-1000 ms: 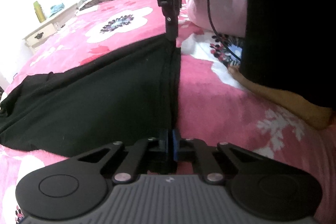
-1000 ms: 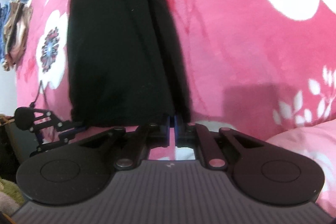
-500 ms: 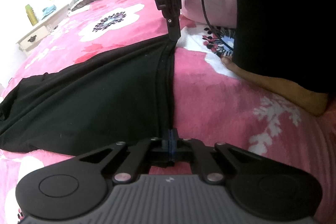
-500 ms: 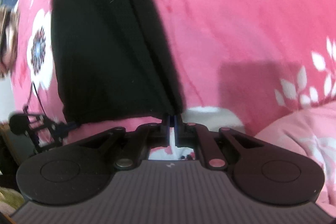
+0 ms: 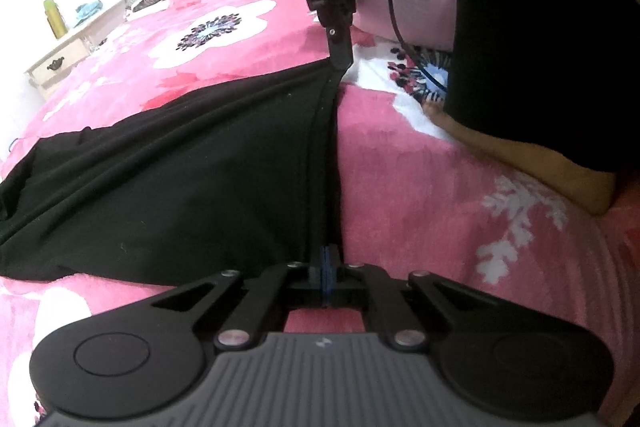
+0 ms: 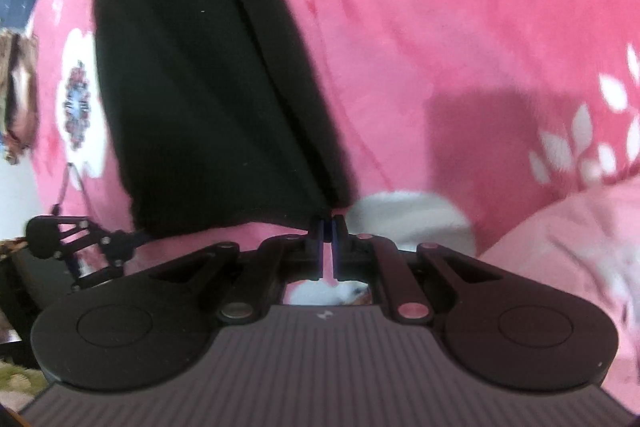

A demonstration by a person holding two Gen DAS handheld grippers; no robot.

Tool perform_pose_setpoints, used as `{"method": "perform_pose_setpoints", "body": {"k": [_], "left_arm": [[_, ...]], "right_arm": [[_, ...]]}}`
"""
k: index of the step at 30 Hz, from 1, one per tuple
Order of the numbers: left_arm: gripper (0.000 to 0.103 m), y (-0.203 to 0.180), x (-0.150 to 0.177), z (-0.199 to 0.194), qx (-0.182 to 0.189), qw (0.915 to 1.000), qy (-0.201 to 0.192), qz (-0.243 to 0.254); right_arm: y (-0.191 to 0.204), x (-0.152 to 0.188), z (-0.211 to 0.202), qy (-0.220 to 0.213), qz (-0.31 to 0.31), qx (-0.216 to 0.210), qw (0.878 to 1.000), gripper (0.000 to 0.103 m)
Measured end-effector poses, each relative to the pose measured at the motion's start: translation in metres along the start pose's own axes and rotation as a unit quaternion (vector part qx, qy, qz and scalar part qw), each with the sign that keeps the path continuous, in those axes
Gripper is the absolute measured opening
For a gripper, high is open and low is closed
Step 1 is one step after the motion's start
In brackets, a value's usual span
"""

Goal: Fold clothes

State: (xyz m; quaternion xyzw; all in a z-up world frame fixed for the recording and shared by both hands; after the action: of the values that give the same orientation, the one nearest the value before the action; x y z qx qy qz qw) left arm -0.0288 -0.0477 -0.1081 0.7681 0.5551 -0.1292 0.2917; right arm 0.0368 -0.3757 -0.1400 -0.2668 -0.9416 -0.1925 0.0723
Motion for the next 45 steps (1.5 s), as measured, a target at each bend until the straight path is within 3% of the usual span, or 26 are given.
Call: {"method": "perform_pose_setpoints", "body": {"k": [4,7,13,16,19,23,27,30,33,38,43,45], "left_arm": [[0.002,-0.003,-0.003,0.002,0.008,1.0000,0.003,0.004],[0.013,0.000,-0.007,-0.003,0.008,0.9999,0.004,0.007],[0.017,0.030,-0.030,-0.025,-0.016,0.9980,-0.052,-0.031],[0.017,0.037,-0.046,-0.007,-0.038,0.9952,-0.079,-0.043],[0.017,0.028,-0.058,0.033,-0.033,0.9959,-0.074,-0.042],[0.021,0.007,-0.059,0.062,-0.025,0.9980,-0.057,-0.010],[0.023,-0.001,-0.053,0.060,-0.034,0.9975,-0.061,-0.003],[0.023,0.001,-0.053,0.059,-0.029,0.9976,-0.061,-0.015],[0.023,0.002,-0.055,0.059,-0.028,0.9976,-0.062,-0.014],[0.024,-0.002,-0.054,0.059,-0.036,0.9972,-0.064,-0.012],[0.024,0.000,-0.053,0.059,-0.033,0.9969,-0.068,-0.019],[0.024,0.000,-0.053,0.059,-0.033,0.9969,-0.069,-0.020]], "right_arm": [[0.001,-0.005,0.007,-0.010,-0.014,0.022,1.000,0.002],[0.003,-0.007,0.012,-0.014,-0.021,0.033,0.999,0.003],[0.003,-0.009,0.014,-0.017,-0.020,0.039,0.999,0.003],[0.007,-0.009,0.015,-0.019,-0.028,0.047,0.998,0.005],[0.009,-0.009,0.013,-0.021,-0.030,0.050,0.998,0.008],[0.010,-0.009,-0.006,-0.027,-0.041,0.065,0.997,0.031],[0.020,-0.026,-0.045,-0.081,-0.054,0.063,0.993,0.038],[0.041,-0.046,-0.054,-0.114,-0.066,0.021,0.991,0.038],[0.068,-0.054,-0.037,-0.125,-0.104,-0.005,0.987,0.036],[0.105,-0.061,-0.003,-0.165,-0.180,0.009,0.970,0.028],[0.119,-0.073,0.011,-0.175,-0.208,0.015,0.962,0.023],[0.108,-0.081,-0.001,-0.175,-0.211,0.017,0.961,0.022]]}}
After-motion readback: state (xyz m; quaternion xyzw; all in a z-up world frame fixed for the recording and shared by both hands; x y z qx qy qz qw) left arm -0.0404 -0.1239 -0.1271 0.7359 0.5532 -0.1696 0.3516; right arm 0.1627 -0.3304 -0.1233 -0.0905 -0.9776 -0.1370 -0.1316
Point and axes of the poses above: each gripper's, at about its wrist camera, not at the fingertips, and z roughly the way its jaws point, y to its left, x to its underside, the point moved 5 cm from there along z, roughly the way its jaws point, and after that the axes turned 15 degrees about z, right-handed, at the moved point
